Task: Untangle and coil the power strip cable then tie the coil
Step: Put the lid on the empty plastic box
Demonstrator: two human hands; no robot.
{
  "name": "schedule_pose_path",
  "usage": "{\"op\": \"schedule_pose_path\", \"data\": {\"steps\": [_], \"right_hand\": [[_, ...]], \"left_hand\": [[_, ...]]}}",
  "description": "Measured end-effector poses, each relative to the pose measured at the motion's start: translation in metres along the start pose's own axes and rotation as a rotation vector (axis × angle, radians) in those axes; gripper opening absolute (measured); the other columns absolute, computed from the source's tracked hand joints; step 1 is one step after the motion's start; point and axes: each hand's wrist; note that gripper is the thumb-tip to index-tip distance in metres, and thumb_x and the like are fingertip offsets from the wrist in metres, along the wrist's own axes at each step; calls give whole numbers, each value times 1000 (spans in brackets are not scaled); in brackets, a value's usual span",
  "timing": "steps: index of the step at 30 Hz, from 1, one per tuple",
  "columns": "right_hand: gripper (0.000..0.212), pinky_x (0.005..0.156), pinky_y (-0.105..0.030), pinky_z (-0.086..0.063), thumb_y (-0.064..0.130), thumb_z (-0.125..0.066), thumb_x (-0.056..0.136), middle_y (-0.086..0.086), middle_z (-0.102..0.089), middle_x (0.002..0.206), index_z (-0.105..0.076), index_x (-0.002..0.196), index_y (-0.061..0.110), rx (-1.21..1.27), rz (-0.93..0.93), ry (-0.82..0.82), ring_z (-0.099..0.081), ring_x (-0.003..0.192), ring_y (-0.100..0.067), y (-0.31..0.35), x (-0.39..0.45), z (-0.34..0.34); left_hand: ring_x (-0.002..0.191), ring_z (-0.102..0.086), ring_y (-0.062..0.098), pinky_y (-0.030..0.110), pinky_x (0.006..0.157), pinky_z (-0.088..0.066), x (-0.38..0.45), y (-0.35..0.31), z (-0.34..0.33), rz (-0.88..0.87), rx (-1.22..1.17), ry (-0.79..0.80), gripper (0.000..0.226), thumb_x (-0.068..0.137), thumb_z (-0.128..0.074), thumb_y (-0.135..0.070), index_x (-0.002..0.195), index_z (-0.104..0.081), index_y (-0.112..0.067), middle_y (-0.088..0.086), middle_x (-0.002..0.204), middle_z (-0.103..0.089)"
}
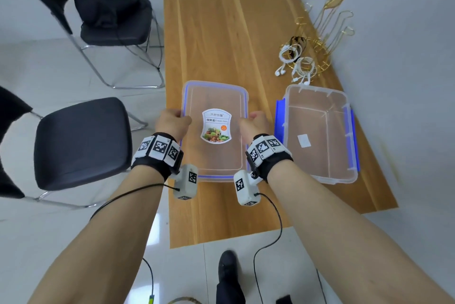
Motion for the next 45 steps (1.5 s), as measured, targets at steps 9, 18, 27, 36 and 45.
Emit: {"op": "schedule_pose_path", "data": {"steps": [9, 18, 27, 36, 45], "right_hand": [[40, 79, -28, -40, 7, -54, 88, 2, -51, 108, -49, 127, 15, 130, 66, -49, -52, 92, -18, 20, 9, 50], [41, 75, -27, -45, 6, -57, 87, 5, -55, 99, -54, 127, 14, 127, 36, -202, -58, 90, -18, -12, 20, 150], [35, 60, -19, -37, 7, -60, 85, 0, -64, 106, -59, 118, 16, 53, -28, -326, -53, 84, -17, -45, 41, 214], [39, 70, -27, -43, 14, -68, 81, -8, -63, 121, -62, 119, 16, -9, -54, -307, -58, 82, -21, -73, 57, 222], [25, 51, -24, -43, 20, -74, 73, 1, -61, 86, -52, 83, 26, 26, -85, -292, -61, 66, -13, -74, 61, 227]], "left_hand": [[55, -52, 10, 21, 62, -44, -4, -56, -13, -126, -66, 35, 21, 89, -57, -14, 103, -70, -24, -7, 66, -61], [61, -58, 12, 22, 55, -45, -34, -102, -97, -117, -56, 218, 10, 93, -59, -18, 94, -60, -28, -4, 72, -63], [80, -65, 22, 40, 82, -58, -60, -119, -168, -46, -14, 262, 30, 87, -67, -24, 116, -65, -15, 3, 88, -66], [89, -68, 29, 43, 84, -58, -62, -113, -190, -71, 152, 211, 21, 81, -75, -31, 83, -60, -16, 6, 90, -68], [94, -64, 23, 43, 86, -57, -56, -110, -189, 20, 149, 213, 51, 77, -80, -36, 118, -58, -17, 4, 106, -62]]}}
Point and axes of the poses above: each hand's wrist, its own x-axis towards the middle knuckle, its own z-axis out of the back of the hand, y = z × x
